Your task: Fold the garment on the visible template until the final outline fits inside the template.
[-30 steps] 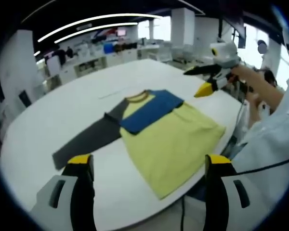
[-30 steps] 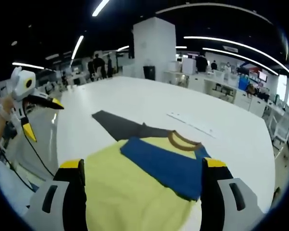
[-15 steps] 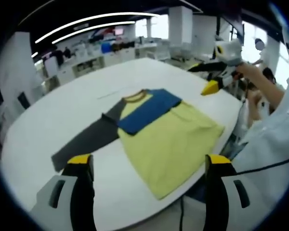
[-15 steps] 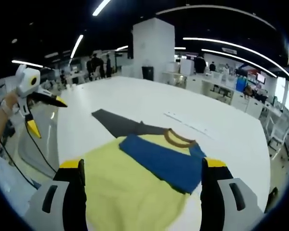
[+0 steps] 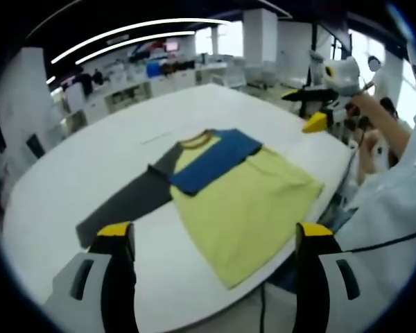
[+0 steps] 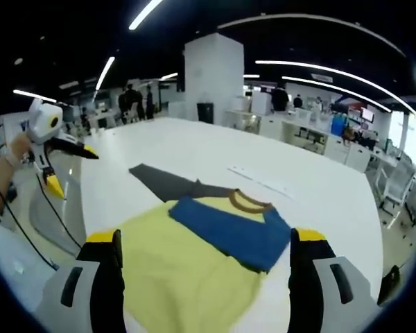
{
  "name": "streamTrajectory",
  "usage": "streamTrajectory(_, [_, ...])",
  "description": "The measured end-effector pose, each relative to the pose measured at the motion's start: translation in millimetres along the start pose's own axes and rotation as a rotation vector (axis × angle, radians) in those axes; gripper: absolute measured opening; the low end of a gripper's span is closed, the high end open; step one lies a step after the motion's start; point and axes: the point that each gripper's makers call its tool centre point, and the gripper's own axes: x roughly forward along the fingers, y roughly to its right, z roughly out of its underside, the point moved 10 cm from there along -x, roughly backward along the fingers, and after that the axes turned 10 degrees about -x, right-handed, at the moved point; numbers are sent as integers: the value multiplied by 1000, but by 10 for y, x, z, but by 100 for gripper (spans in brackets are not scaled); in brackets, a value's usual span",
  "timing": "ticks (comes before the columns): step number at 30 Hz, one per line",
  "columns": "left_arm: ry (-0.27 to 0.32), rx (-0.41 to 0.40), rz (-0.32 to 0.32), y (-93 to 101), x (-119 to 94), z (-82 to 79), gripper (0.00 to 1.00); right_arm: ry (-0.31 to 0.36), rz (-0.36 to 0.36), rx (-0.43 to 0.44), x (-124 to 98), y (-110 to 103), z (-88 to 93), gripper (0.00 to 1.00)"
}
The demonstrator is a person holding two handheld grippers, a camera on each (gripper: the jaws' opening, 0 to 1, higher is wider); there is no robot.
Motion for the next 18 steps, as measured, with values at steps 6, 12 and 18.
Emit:
streamTrajectory(6, [1, 6, -11, -25, -30, -21, 92, -20, 10, 1, -130, -28, 58, 100])
streamTrajectory(12, [-3, 7, -16, -49, -47, -25, 92, -29, 28, 15, -215, -39, 113, 100])
streamTrajectory(18, [-10, 16, -9, -52, -24, -48, 92, -38, 45, 14, -276, -47, 145, 100])
